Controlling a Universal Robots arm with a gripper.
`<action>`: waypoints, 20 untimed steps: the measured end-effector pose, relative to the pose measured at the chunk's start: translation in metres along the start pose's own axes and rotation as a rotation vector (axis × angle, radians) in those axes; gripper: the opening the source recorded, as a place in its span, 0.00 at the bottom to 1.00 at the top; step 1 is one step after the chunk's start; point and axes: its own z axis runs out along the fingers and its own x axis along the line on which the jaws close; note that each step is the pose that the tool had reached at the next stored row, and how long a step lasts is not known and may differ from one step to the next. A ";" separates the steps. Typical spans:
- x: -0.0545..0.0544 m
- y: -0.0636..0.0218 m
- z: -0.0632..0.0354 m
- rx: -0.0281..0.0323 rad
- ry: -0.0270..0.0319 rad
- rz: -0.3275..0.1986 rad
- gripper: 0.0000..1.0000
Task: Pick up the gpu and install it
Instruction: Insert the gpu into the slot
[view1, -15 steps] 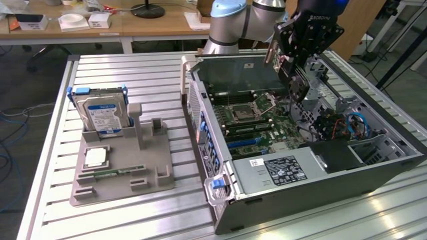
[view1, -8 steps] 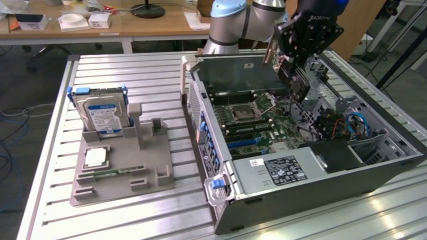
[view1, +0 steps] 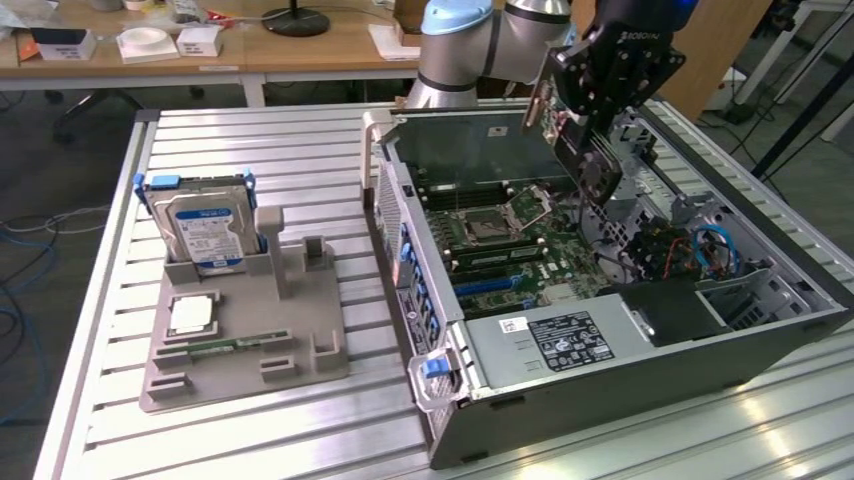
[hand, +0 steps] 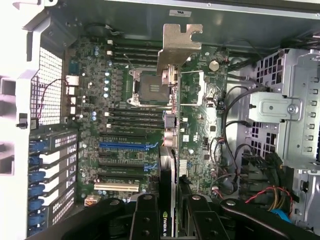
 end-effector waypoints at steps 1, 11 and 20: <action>0.000 0.0000 0.0000 -0.0001 0.0002 -0.005 0.26; 0.000 0.0000 0.0002 -0.0010 0.0009 -0.034 0.26; 0.000 0.0000 0.0002 -0.0013 0.0012 -0.044 0.26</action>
